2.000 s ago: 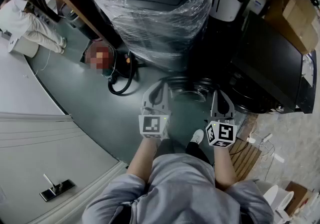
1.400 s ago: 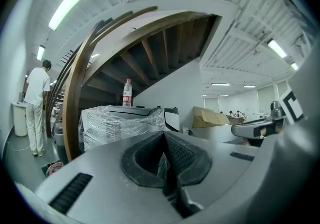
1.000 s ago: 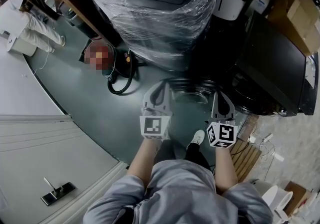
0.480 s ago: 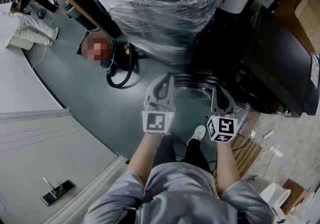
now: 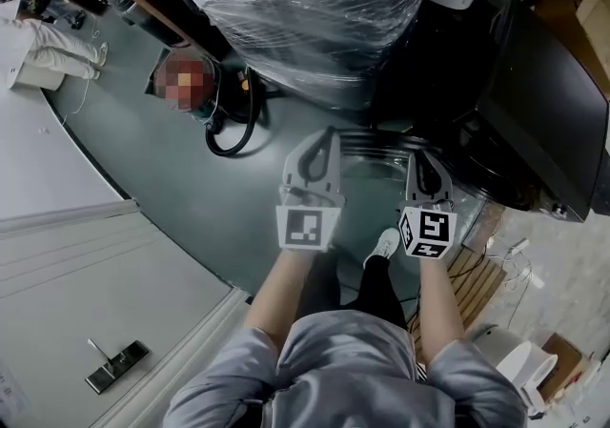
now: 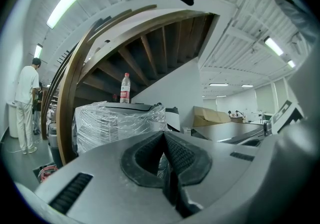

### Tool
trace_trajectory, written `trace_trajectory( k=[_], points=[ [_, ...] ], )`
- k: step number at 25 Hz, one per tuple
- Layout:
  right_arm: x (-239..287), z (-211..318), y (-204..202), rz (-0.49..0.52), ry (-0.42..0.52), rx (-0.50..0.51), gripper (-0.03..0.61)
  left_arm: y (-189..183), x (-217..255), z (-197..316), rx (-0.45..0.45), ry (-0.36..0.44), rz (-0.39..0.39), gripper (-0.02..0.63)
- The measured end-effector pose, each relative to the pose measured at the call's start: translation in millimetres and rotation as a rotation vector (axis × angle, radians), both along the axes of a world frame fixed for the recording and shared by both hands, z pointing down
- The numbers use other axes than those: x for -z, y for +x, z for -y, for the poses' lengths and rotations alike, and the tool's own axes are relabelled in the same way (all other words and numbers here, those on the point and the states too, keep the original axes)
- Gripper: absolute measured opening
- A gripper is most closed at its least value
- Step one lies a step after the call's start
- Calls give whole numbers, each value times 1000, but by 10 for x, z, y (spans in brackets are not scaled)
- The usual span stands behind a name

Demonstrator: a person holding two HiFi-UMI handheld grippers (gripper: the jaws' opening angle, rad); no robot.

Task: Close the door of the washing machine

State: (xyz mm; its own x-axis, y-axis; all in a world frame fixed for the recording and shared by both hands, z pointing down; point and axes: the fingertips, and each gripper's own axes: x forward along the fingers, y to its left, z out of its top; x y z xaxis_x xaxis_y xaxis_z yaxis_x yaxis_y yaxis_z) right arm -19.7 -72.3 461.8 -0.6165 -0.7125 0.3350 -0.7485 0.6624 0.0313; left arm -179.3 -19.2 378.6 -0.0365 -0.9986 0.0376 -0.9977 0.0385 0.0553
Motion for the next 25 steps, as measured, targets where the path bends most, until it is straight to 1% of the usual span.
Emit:
trace_trajectory(
  k=[3,5,14,25],
  points=[
    [-110,50,-41,-15,-10,8,6,-29,-77,29,5,-12,8,-2],
    [-190,77,-85,-24,-18,20,20,-67,-132,44,14,-17,10,-2],
    [-556,167,-227,-80,-40,41,32,-237,-354,26,55,-24,-10,-2],
    [-994,390,-300,-134,-61,39,46,-281,-510,165,50,-19,-1,-2]
  ],
)
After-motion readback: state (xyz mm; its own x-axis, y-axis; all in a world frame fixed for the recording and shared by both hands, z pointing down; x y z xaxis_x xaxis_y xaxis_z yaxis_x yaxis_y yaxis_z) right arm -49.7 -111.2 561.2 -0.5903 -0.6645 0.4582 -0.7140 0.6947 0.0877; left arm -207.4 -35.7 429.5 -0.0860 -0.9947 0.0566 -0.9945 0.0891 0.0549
